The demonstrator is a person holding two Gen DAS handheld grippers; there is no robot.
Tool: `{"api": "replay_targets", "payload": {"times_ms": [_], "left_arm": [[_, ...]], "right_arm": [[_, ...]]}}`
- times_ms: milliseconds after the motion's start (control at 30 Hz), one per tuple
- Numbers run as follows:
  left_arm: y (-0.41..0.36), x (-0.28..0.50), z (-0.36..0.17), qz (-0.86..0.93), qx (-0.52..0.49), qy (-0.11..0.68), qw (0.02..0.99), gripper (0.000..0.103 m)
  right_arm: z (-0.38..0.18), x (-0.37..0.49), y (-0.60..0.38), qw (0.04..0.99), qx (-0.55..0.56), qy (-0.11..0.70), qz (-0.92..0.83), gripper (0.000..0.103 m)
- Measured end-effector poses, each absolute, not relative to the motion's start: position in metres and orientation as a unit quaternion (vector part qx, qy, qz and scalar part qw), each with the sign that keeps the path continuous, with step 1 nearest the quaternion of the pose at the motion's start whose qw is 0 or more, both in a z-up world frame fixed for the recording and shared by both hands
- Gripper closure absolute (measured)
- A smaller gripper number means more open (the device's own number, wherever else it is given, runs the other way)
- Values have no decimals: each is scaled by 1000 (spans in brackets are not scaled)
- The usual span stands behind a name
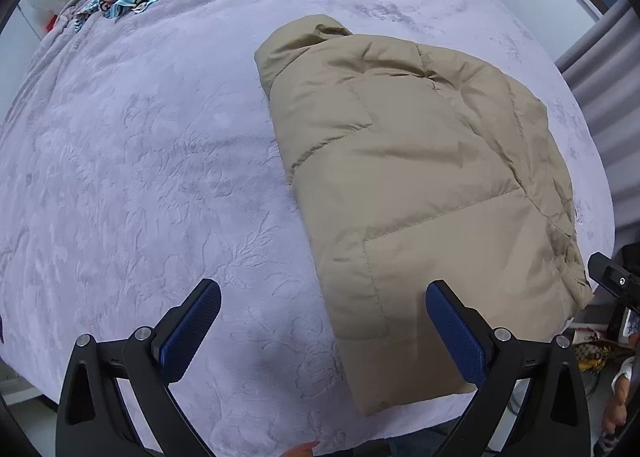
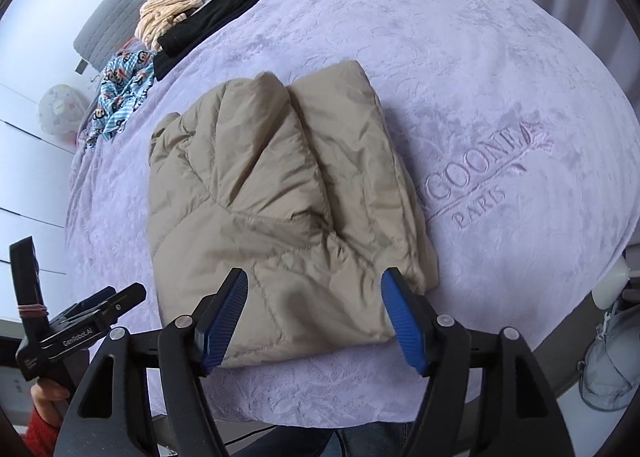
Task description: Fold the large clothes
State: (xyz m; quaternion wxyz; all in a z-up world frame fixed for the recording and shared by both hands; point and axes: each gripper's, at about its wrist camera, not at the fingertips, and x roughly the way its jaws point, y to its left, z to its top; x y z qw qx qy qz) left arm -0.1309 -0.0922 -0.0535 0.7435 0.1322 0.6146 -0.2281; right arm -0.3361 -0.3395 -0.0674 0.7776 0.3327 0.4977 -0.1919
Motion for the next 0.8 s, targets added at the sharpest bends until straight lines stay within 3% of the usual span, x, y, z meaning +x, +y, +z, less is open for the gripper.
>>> {"api": "replay_targets", "payload": {"times_ms": [133,233,567,800], "left_arm": [[-99,-126,-54,-202,114,627,743,0],[-105,-121,-53,-187,105,629,747,0],[-126,-103,-70,-185,77,649,734,0],[-134,-94,-82,-204,58,656,724,0]], "right_arm": [[-67,-324,-370,777,324,511,-173,29],[-67,-313,-392,782,316,515,-153,18],[-95,-281,-433,765,313,556,-87,18],[-141,-272,-461,725,384,571,-40,17]]}}
